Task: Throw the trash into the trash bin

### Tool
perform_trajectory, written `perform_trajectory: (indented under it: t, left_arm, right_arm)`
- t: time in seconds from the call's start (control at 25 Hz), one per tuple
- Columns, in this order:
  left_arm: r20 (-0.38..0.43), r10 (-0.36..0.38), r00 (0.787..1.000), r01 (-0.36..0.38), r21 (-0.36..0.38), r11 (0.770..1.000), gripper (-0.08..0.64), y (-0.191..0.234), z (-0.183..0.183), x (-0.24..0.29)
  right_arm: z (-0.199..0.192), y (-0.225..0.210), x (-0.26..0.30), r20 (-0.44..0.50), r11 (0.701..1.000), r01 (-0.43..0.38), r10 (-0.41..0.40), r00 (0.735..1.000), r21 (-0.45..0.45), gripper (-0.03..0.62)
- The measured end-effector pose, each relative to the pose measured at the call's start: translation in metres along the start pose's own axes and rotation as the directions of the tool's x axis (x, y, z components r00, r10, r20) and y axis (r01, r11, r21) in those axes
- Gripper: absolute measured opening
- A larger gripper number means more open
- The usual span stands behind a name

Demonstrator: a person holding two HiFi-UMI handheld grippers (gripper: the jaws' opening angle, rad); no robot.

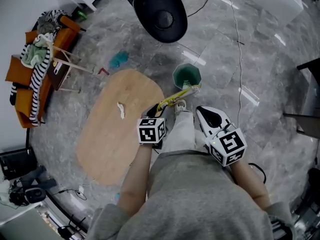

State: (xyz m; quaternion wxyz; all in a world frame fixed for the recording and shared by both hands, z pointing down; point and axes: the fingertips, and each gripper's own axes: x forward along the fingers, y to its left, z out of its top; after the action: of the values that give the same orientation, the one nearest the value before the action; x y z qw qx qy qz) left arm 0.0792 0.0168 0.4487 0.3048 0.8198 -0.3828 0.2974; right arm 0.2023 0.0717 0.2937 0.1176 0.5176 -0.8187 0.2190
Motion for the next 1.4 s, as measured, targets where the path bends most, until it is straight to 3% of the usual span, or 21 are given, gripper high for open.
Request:
perform_trajectory:
  t: [0.72, 1.4]
  left_arm:
    - [-0.064, -0.039, 0.997, 0.04, 0.007, 0.999, 0.172, 0.008, 0.014, 0.077]
    - [-0.122, -0.026, 0.992, 0.023, -0.023, 0.999, 0.172, 0.041, 0.007, 0.171]
  right_arm:
    - [-0.023, -0.055, 0.042, -0.055, 0.992, 0.08, -0.075, 0.996, 0.099, 0.008]
    - [-0.063, -0.098, 0.088, -0.114, 0.979, 0.111, -0.092, 0.989, 0.169, 0.008]
